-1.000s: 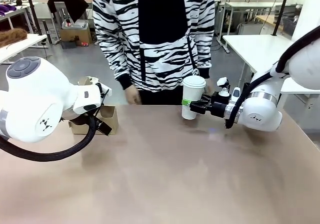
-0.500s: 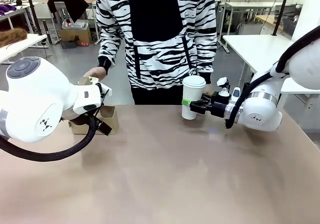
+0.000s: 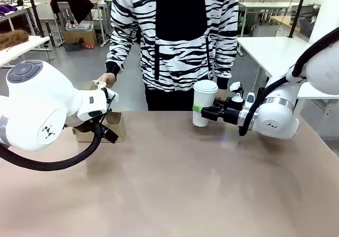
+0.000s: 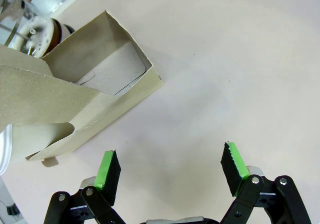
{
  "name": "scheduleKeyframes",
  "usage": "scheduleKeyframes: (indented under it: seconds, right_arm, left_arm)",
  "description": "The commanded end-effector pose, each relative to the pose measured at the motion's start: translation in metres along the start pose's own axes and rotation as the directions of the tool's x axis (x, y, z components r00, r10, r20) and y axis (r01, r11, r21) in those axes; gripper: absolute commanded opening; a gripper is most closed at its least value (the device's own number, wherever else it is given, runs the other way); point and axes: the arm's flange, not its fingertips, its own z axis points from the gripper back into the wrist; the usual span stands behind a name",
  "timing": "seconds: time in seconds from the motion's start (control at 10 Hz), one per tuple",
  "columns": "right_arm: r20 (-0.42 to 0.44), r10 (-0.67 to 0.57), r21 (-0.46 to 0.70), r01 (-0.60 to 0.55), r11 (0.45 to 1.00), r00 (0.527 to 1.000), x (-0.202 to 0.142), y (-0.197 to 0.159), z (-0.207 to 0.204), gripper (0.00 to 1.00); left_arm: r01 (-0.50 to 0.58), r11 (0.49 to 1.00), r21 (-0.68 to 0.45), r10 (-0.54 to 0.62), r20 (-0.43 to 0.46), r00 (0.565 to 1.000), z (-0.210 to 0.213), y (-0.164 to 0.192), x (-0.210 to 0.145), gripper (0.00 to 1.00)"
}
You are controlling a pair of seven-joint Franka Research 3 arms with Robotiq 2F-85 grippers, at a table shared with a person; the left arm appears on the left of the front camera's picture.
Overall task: Pour a drink into a cup and package it in a carrier.
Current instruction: When a person places the Paper Cup Lid on the 600 ml Paper Cup , lift the 600 ml Paper Cup.
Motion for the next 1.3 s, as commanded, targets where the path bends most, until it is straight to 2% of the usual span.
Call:
scheduleKeyframes:
  seconds: [0.0, 0.3, 0.4, 0.6, 0.7, 0.9, 1.1, 1.2]
  right_arm:
    - [0.005, 0.037, 0.025, -0.037, 0.999, 0.999, 0.060, 0.019, 0.022, 0.80]
    - [-0.024, 0.073, 0.038, -0.072, 0.997, 0.997, 0.163, 0.050, 0.057, 0.80]
    - [-0.045, 0.071, 0.039, -0.070, 0.997, 0.996, 0.183, 0.061, 0.069, 0.80]
    - [-0.054, 0.087, 0.040, -0.084, 0.996, 0.995, 0.247, 0.092, 0.097, 0.80]
    - [-0.074, 0.086, 0.042, -0.083, 0.996, 0.994, 0.268, 0.108, 0.107, 0.80]
    - [-0.060, 0.034, 0.088, -0.029, 0.996, 0.998, 0.294, 0.133, 0.121, 0.80]
    - [-0.068, 0.030, 0.092, -0.024, 0.995, 0.997, 0.308, 0.149, 0.129, 0.80]
    - [-0.045, 0.001, 0.126, 0.005, 0.992, 0.999, 0.311, 0.154, 0.133, 0.80]
  left_arm:
    - [0.000, 1.000, -0.002, 0.000, 0.001, 1.000, 0.000, 0.000, 0.000, 1.00]
    - [0.000, 1.000, -0.002, 0.000, 0.001, 1.000, 0.000, 0.000, 0.000, 1.00]
    - [0.000, 1.000, -0.002, 0.000, 0.001, 1.000, 0.000, 0.000, 0.000, 1.00]
    - [0.000, 1.000, -0.002, 0.000, 0.001, 1.000, 0.000, 0.000, 0.000, 1.00]
    - [0.000, 1.000, -0.002, 0.000, 0.001, 1.000, 0.000, 0.000, 0.000, 1.00]
    - [0.000, 1.000, -0.002, 0.000, 0.001, 1.000, 0.000, 0.000, 0.000, 1.00]
    - [0.000, 1.000, -0.002, 0.000, 0.001, 1.000, 0.000, 0.000, 0.000, 1.00]
    - [0.000, 1.000, -0.002, 0.000, 0.001, 1.000, 0.000, 0.000, 0.000, 1.00]
